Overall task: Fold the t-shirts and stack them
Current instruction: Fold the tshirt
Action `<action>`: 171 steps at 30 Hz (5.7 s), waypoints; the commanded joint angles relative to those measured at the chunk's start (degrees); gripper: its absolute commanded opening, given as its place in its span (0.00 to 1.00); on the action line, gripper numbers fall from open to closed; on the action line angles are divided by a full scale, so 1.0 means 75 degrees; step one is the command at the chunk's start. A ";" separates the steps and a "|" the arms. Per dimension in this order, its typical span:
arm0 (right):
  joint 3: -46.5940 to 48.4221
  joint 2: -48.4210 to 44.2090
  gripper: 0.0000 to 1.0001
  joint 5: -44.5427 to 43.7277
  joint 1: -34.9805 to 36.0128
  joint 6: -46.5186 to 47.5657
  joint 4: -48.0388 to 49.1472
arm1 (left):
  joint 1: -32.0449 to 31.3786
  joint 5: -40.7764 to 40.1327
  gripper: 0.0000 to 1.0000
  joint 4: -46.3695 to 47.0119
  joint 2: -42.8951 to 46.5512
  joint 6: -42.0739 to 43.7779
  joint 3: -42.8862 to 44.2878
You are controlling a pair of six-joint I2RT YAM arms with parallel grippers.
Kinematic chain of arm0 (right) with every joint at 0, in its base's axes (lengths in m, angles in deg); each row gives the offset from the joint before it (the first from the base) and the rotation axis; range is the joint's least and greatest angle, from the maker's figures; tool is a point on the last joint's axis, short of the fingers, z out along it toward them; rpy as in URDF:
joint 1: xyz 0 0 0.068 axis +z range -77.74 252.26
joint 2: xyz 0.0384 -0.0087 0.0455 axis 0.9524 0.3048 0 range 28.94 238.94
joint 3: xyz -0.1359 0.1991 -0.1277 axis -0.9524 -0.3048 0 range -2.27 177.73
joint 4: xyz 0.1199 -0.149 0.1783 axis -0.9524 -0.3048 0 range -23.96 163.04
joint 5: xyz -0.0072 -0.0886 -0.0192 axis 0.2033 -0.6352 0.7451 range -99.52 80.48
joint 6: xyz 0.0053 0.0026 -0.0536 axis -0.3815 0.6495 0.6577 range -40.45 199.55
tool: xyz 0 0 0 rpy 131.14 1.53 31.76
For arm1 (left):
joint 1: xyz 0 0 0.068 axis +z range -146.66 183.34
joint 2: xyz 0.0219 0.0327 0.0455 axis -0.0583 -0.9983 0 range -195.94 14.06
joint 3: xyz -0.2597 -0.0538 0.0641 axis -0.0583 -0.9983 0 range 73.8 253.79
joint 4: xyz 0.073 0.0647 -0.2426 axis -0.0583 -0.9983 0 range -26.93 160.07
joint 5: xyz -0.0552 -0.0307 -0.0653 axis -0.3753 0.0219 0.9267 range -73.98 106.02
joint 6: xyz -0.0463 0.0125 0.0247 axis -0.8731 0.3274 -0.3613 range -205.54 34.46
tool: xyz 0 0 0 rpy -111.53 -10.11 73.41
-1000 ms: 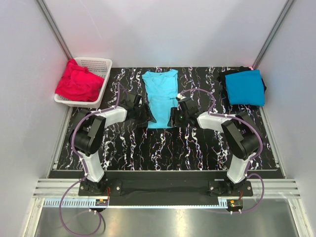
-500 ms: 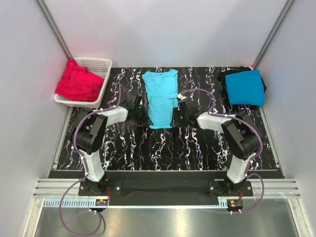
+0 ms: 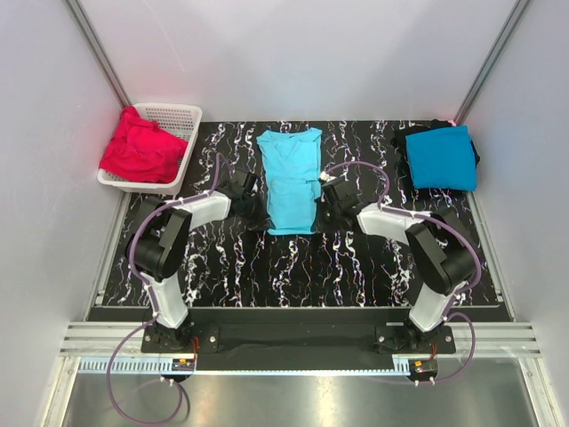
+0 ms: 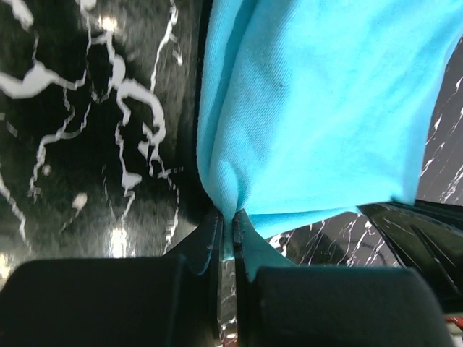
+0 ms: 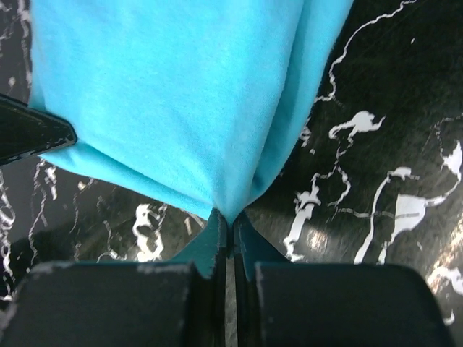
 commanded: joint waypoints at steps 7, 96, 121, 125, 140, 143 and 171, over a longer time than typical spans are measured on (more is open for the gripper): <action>-0.0091 -0.1312 0.00 -0.1506 0.0937 -0.0106 -0.1536 | -0.0331 -0.1012 0.00 -0.0900 0.1650 0.0070 -0.0683; 0.3835 0.1183 0.29 -0.1425 -0.0339 0.1171 -0.1538 | 0.0031 -0.2478 0.60 -0.0547 0.0481 0.1195 0.2501; 0.4808 0.2355 0.00 -0.0687 -0.0327 0.0866 -0.1643 | -0.0039 -0.2814 0.00 -0.1558 -0.2050 0.1077 0.4752; 0.4656 0.2285 0.00 -0.0686 -0.0315 0.0878 -0.1643 | 0.0019 -0.3158 0.00 -0.1299 -0.2646 0.1311 0.5349; 0.5143 0.2810 0.01 -0.0417 -0.0304 0.1264 -0.2251 | 0.0289 -0.2311 0.00 -0.2494 -0.4032 0.0796 0.6336; 0.6069 0.3665 0.00 -0.0616 -0.0304 0.1241 -0.3024 | 0.0370 -0.2443 0.00 -0.2424 -0.3634 0.0971 0.6230; 0.6882 0.4523 0.00 -0.0815 -0.0315 0.0913 -0.3928 | 0.0207 -0.2548 0.07 -0.2036 -0.1065 0.0714 0.4202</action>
